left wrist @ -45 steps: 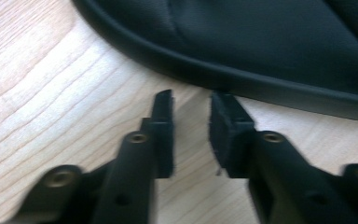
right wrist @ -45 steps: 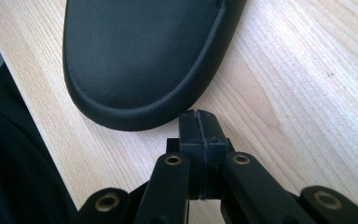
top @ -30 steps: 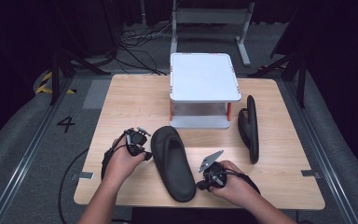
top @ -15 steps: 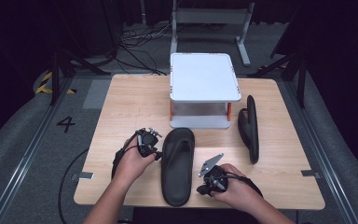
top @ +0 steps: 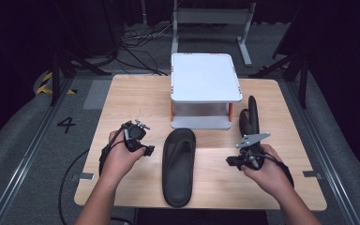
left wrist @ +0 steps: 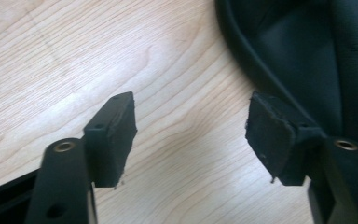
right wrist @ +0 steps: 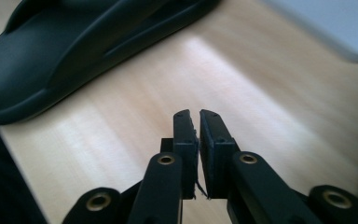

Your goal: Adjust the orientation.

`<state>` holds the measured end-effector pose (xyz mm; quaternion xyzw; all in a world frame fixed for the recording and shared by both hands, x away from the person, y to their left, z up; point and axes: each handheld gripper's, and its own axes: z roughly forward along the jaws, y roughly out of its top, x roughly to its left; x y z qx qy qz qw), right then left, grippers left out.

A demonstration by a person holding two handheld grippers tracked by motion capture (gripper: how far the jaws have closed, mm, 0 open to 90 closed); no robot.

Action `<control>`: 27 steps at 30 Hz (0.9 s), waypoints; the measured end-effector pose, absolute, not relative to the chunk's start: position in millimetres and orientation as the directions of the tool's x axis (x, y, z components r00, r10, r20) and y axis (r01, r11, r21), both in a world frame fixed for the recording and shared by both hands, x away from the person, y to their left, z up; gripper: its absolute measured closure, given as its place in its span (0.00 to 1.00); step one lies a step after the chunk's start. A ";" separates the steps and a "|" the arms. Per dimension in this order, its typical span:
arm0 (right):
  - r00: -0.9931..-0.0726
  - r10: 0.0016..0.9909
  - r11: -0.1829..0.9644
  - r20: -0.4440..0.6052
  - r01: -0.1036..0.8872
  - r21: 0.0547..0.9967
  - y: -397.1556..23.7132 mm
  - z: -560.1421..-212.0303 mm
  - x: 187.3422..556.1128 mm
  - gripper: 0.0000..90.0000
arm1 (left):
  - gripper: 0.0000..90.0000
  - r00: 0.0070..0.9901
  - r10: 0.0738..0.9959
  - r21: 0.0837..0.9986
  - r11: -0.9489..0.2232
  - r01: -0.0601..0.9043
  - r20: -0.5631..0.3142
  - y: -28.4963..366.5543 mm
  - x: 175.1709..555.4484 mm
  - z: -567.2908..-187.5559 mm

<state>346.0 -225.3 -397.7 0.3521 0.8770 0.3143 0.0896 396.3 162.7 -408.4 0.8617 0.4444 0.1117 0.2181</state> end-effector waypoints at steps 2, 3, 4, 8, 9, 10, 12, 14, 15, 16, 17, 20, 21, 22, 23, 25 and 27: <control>-0.719 0.693 0.537 0.051 0.563 0.628 -233.9 -392.0 348.3 0.92 | 0.36 0.575 0.818 0.476 -0.504 0.721 -0.004 163.9 397.1 -409.1; -0.708 0.704 0.523 0.045 0.561 0.641 -239.5 -388.2 349.4 0.89 | 0.35 0.573 0.819 0.475 -0.503 0.722 -0.002 164.0 397.3 -409.5; -0.698 0.715 0.512 0.037 0.559 0.651 -244.8 -384.6 350.4 0.87 | 0.34 0.574 0.819 0.472 -0.505 0.722 -0.001 164.2 397.3 -410.0; -0.646 0.763 0.456 0.012 0.551 0.699 -263.6 -374.3 354.7 0.73 | 0.34 0.566 0.825 0.464 -0.499 0.732 -0.005 164.7 396.2 -413.0; -0.646 0.763 0.456 0.012 0.551 0.699 -263.6 -374.3 354.7 0.73 | 0.34 0.566 0.825 0.464 -0.499 0.732 -0.005 164.7 396.2 -413.0; -0.634 0.773 0.448 0.004 0.551 0.703 -266.4 -373.2 355.7 0.71 | 0.34 0.570 0.822 0.462 -0.507 0.728 0.004 165.2 396.0 -413.6; -0.608 0.794 0.436 -0.007 0.561 0.704 -275.9 -371.1 360.4 0.69 | 0.32 0.576 0.818 0.455 -0.514 0.728 0.003 165.7 394.2 -415.4; -0.593 0.806 0.422 -0.007 0.566 0.708 -281.9 -370.3 364.7 0.68 | 0.32 0.590 0.807 0.439 -0.534 0.722 0.011 167.8 392.2 -417.0; -0.580 0.815 0.415 -0.009 0.572 0.707 -285.7 -370.3 368.1 0.66 | 0.32 0.602 0.798 0.441 -0.548 0.711 0.023 169.3 391.8 -417.7; -0.570 0.821 0.411 -0.016 0.573 0.709 -288.6 -370.7 370.9 0.65 | 0.31 0.600 0.799 0.435 -0.550 0.713 0.026 170.1 390.7 -417.8; -0.562 0.827 0.407 -0.019 0.574 0.710 -290.6 -371.0 373.1 0.63 | 0.31 0.601 0.798 0.434 -0.552 0.712 0.030 171.8 389.6 -418.1; -0.531 0.847 0.381 -0.025 0.574 0.725 -297.9 -373.4 383.1 0.54 | 0.30 0.594 0.804 0.431 -0.546 0.718 0.028 177.4 385.2 -419.1; -0.519 0.855 0.370 -0.025 0.575 0.730 -299.7 -374.8 386.6 0.52 | 0.30 0.592 0.806 0.429 -0.544 0.721 0.027 180.0 383.2 -419.7; -0.501 0.865 0.360 -0.030 0.579 0.731 -301.9 -377.7 392.1 0.49 | 0.30 0.587 0.809 0.425 -0.541 0.726 0.028 181.3 381.3 -420.2; -0.492 0.870 0.359 -0.035 0.581 0.730 -303.0 -379.5 395.4 0.49 | 0.30 0.586 0.810 0.424 -0.541 0.727 0.029 182.7 379.9 -420.9; -0.468 0.883 0.347 -0.043 0.587 0.732 -302.4 -384.1 401.5 0.46 | 0.30 0.581 0.813 0.420 -0.536 0.732 0.025 184.3 377.9 -421.4; -0.458 0.887 0.356 -0.062 0.591 0.724 -298.6 -388.0 405.9 0.45 | 0.30 0.563 0.826 0.417 -0.520 0.746 0.023 187.5 374.1 -422.6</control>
